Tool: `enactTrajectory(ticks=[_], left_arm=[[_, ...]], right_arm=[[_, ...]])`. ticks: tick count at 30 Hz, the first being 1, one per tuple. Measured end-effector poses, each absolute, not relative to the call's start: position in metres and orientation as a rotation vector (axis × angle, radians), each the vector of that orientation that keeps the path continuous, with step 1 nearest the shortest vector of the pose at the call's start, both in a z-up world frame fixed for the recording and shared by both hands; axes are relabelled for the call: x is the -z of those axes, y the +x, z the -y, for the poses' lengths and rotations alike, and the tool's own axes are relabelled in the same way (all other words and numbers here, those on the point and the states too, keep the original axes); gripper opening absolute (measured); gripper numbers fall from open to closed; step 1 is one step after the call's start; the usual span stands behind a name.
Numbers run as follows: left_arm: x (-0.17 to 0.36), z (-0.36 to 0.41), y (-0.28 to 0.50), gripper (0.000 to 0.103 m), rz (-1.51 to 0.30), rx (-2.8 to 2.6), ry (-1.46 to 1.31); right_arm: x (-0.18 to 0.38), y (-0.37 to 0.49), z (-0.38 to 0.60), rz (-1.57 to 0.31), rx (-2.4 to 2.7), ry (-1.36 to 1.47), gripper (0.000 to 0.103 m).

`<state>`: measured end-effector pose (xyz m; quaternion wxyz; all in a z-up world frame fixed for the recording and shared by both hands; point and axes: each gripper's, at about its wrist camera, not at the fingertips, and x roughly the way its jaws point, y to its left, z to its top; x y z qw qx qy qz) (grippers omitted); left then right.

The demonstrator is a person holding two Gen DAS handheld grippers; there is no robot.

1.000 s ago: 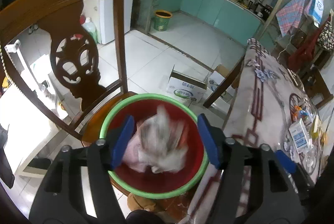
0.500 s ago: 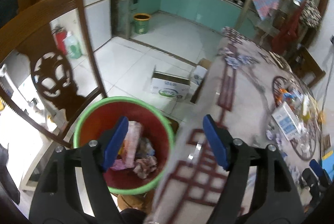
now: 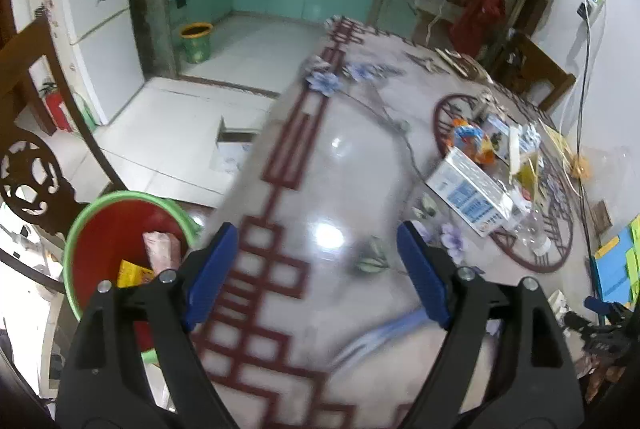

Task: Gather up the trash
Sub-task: 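Grasp the white patterned paper cup with the right gripper while the left gripper grasps a white milk carton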

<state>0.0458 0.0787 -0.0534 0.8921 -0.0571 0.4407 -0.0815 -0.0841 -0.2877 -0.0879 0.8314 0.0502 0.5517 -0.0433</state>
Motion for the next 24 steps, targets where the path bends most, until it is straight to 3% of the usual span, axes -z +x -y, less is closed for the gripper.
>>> enactTrajectory(ticks=[7, 9, 11, 13, 18, 24], left_arm=[[0.058, -0.046, 0.052, 0.082, -0.940, 0.198, -0.123], [0.060, -0.037, 0.054, 0.082, -0.951, 0.212, -0.133], [0.060, -0.026, 0.056, 0.082, -0.962, 0.234, -0.146], [0.060, -0.016, 0.056, 0.083, -0.963, 0.251, -0.149], [0.059, 0.004, 0.059, 0.084, -0.965, 0.279, -0.147], [0.066, 0.013, 0.062, 0.084, -0.990, 0.286, -0.206]], right_arm=[[0.118, -0.077, 0.293, -1.285, 0.043, 0.018, 0.094], [0.122, -0.075, 0.290, -1.295, 0.008, 0.013, 0.086], [0.124, -0.071, 0.284, -1.300, -0.014, -0.026, 0.066], [0.127, -0.069, 0.272, -1.307, -0.039, -0.070, 0.057], [0.117, -0.062, 0.255, -1.261, -0.107, -0.035, 0.056], [0.077, -0.048, 0.264, -1.096, -0.133, 0.248, 0.056]])
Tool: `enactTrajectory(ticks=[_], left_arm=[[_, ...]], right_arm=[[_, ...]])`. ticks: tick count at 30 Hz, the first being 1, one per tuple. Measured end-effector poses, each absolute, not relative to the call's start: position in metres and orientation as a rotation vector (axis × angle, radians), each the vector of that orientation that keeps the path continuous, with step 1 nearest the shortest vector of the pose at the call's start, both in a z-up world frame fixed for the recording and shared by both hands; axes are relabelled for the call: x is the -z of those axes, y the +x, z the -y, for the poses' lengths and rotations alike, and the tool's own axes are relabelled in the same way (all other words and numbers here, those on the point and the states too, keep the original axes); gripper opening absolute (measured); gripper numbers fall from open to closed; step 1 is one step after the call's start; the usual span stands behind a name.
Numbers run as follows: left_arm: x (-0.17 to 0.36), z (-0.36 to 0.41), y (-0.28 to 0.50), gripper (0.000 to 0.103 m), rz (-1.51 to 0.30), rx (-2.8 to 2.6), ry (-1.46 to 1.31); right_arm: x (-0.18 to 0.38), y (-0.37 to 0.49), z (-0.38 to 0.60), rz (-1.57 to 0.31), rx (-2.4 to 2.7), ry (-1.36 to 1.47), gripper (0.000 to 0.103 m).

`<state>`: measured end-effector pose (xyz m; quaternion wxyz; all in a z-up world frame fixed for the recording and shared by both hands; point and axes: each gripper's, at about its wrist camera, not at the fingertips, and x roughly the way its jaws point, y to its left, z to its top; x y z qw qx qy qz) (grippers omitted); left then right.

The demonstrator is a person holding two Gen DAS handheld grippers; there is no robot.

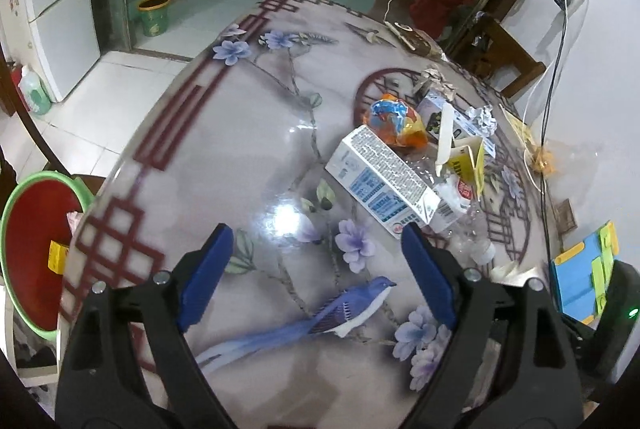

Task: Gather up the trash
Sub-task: 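Grasp the white patterned paper cup with the right gripper while the left gripper grasps a white milk carton, then carry the paper cup and milk carton over the red bucket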

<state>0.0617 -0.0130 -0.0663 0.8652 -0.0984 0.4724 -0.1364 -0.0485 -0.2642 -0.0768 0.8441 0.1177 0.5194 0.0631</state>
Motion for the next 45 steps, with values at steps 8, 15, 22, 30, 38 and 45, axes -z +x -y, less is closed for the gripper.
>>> enactTrajectory(ticks=[8, 15, 22, 30, 38, 45], left_arm=[[0.094, 0.023, 0.078, 0.084, -1.065, 0.246, -0.280], [0.105, 0.053, 0.113, 0.087, -1.090, 0.263, -0.443], [0.133, 0.084, 0.146, 0.087, -1.163, 0.124, -0.505], [0.137, 0.083, 0.154, 0.059, -1.167, 0.197, -0.527], [0.103, 0.066, 0.133, 0.036, -1.143, 0.302, -0.383], [0.060, 0.031, 0.086, 0.036, -1.048, 0.345, -0.151]], right_arm=[[0.086, -0.043, 0.271, -1.116, -0.147, 0.337, 0.056], [0.085, -0.046, 0.269, -1.105, -0.165, 0.347, 0.056], [0.089, -0.046, 0.273, -1.104, -0.133, 0.334, 0.056], [0.093, -0.044, 0.264, -1.115, -0.145, 0.277, 0.056], [0.094, -0.041, 0.262, -1.106, -0.131, 0.267, 0.056], [0.093, -0.042, 0.257, -1.097, -0.133, 0.242, 0.056]])
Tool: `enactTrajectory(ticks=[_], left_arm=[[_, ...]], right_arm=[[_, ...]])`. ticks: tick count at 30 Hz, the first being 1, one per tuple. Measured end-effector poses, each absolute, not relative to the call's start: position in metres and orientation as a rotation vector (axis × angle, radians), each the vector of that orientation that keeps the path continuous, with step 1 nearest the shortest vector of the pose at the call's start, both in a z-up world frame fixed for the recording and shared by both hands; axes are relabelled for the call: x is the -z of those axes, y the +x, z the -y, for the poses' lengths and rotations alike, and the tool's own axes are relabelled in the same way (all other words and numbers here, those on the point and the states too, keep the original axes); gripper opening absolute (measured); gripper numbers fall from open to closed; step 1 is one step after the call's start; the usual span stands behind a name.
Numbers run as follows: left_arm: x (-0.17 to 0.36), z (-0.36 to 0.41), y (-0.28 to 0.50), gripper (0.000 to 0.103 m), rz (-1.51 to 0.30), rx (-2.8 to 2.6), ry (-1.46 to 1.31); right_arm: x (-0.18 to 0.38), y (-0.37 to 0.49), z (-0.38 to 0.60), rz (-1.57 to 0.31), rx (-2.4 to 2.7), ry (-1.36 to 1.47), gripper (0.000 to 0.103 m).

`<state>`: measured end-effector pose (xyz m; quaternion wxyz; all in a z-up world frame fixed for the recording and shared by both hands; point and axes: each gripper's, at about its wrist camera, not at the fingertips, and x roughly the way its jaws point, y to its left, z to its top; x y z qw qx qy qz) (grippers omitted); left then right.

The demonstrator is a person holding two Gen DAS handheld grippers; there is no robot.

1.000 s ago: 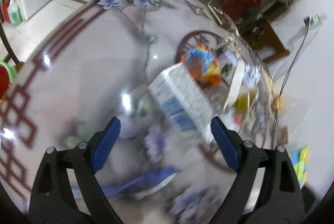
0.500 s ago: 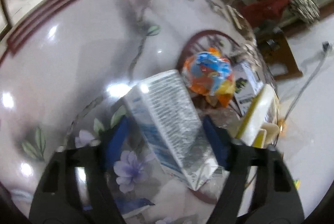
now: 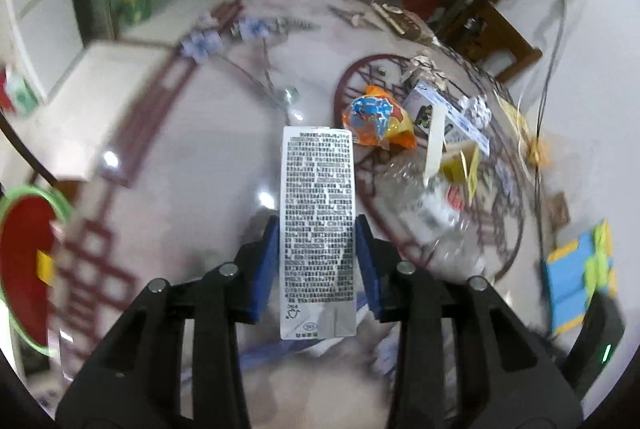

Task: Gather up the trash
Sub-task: 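Carry the paper cup and milk carton over the red bucket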

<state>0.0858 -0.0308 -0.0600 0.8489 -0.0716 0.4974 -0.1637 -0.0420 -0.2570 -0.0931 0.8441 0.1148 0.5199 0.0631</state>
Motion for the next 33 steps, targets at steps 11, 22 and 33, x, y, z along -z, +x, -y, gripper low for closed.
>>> enactTrajectory(ticks=[11, 22, 33], left_arm=[[0.050, 0.006, 0.045, 0.036, -0.894, 0.310, 0.001], [0.038, 0.012, 0.032, 0.036, -0.828, 0.356, 0.077], [0.080, 0.016, 0.042, 0.036, -1.040, 0.398, 0.030]], right_arm=[[0.082, -0.045, 0.250, -1.029, -0.103, 0.184, 0.056], [0.078, -0.045, 0.235, -0.977, -0.096, 0.111, 0.056], [0.082, -0.044, 0.237, -0.993, -0.102, 0.154, 0.056]])
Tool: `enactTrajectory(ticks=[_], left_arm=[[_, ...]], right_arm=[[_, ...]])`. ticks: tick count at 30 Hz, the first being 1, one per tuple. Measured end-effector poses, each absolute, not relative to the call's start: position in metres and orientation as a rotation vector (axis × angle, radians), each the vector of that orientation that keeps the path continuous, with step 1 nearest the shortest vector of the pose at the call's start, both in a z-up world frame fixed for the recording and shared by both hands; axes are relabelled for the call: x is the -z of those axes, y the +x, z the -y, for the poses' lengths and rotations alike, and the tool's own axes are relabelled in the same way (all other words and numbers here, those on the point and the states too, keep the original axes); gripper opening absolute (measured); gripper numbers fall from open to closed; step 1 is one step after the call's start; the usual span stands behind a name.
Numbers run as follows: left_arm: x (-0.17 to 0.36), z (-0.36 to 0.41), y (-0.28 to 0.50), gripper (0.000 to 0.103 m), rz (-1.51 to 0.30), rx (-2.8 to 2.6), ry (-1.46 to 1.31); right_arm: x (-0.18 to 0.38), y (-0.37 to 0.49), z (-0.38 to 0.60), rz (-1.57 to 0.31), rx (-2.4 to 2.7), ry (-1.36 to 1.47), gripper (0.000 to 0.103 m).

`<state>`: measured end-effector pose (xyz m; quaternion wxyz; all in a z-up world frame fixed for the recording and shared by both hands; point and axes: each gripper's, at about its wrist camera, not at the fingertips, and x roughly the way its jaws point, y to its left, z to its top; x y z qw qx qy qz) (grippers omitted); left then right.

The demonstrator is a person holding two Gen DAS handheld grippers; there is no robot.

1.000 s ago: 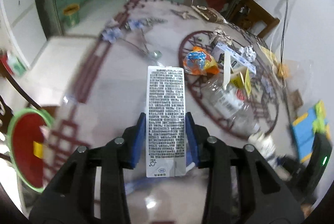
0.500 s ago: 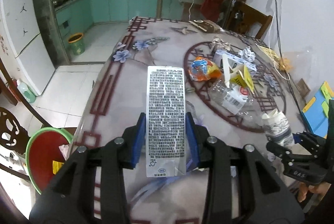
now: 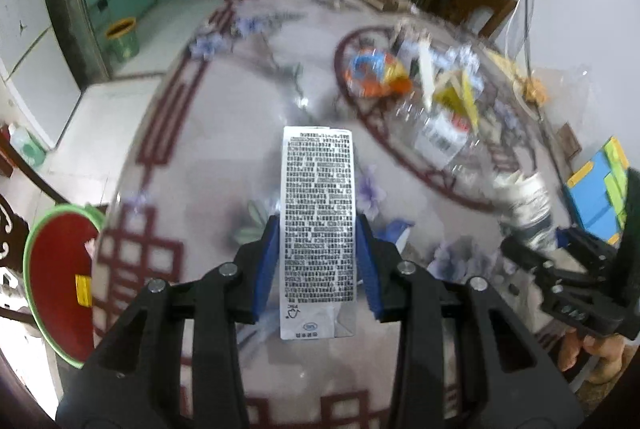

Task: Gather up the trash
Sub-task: 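Carry the paper cup and milk carton over the red bucket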

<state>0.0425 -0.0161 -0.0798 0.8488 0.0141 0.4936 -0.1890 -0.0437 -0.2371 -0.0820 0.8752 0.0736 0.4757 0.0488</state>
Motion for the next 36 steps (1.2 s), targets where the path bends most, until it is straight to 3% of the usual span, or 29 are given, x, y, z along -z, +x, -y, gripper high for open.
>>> enactTrajectory(ticks=[2, 5, 11, 13, 14, 15, 25, 36], left_arm=[[0.090, 0.021, 0.043, 0.037, -1.066, 0.379, 0.058], [0.098, 0.026, 0.043, 0.055, -1.082, 0.366, 0.091], [0.116, 0.032, 0.051, 0.056, -1.116, 0.333, 0.123], [0.118, 0.030, 0.053, 0.054, -1.133, 0.337, 0.095], [0.115, 0.028, 0.052, 0.040, -1.127, 0.344, 0.078], [0.111, 0.027, 0.052, 0.036, -1.114, 0.346, 0.076], [0.043, 0.018, 0.030, 0.036, -0.791, 0.304, 0.185], [0.021, -0.039, 0.026, 0.036, -0.715, 0.254, 0.119]], right_arm=[[0.083, -0.044, 0.239, -0.996, -0.104, 0.164, 0.056], [0.081, -0.045, 0.240, -0.992, -0.109, 0.175, 0.056], [0.078, -0.046, 0.239, -0.985, -0.117, 0.174, 0.056], [0.078, -0.046, 0.240, -0.984, -0.118, 0.176, 0.056], [0.078, -0.046, 0.240, -0.982, -0.117, 0.176, 0.056], [0.077, -0.046, 0.240, -0.976, -0.116, 0.178, 0.056], [0.057, -0.053, 0.241, -0.906, -0.076, 0.165, 0.056], [0.034, -0.050, 0.197, -0.803, -0.070, 0.212, 0.056]])
